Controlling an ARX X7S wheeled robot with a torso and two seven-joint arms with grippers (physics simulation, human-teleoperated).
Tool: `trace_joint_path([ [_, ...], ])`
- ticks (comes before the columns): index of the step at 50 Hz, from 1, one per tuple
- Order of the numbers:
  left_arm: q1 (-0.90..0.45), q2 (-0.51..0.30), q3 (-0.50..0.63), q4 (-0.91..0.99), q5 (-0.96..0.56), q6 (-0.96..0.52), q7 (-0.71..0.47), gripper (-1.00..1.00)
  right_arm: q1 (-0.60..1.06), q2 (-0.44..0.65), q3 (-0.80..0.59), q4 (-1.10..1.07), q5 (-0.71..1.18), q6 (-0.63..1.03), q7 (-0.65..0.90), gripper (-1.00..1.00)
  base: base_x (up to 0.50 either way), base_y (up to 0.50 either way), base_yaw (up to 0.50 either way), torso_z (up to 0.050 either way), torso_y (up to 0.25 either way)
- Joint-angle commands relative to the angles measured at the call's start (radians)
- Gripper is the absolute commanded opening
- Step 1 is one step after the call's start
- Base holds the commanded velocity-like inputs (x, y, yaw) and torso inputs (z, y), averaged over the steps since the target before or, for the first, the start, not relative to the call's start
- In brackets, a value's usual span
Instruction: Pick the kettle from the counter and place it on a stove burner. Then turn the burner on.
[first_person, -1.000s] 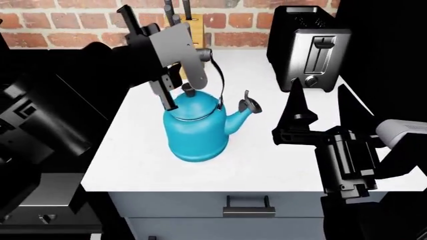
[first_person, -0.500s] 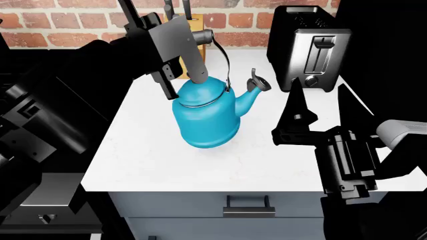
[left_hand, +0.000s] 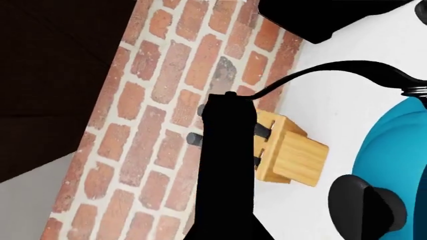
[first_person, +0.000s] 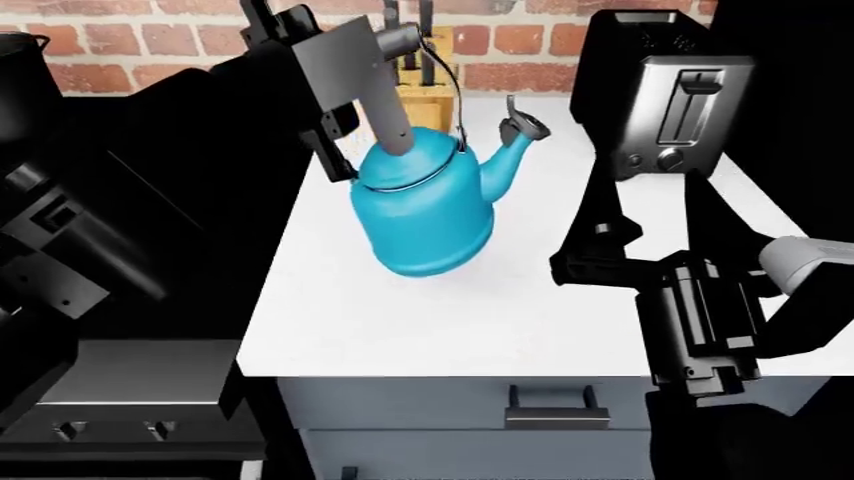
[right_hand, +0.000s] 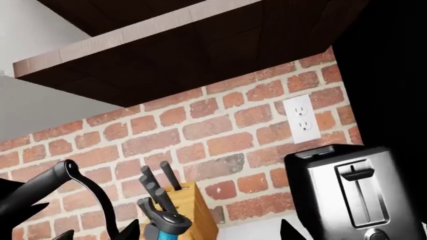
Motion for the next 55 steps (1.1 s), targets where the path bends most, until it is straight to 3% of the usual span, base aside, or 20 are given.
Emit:
trace_joint_path([
  [1,-0.022,-0.004,-0.016,-0.003,0.046,0.004,-0.029,-1.0,0.002,0.005,-0.002,-0.004,0.002,0.006,0.017,1.0,-0.05,0.5,0.0,0.0,0.0],
  [11,-0.051,0.019,-0.041,-0.063,0.077,-0.007,-0.087,-1.0,0.001,0.01,-0.008,-0.001,0.001,0.0,0.014,1.0,-0.06,0.5,0.0,0.0,0.001],
  [35,-0.058,0.026,-0.044,-0.093,0.089,-0.029,-0.103,-1.0,-0.003,0.022,-0.032,-0.011,-0.032,-0.017,0.025,1.0,-0.04,0.5,0.0,0.0,0.001],
  [55,-0.053,0.038,-0.039,-0.113,0.099,-0.022,-0.116,-1.0,-0.004,0.037,-0.055,-0.02,-0.071,-0.029,0.036,1.0,0.13,0.5,0.0,0.001,0.001],
])
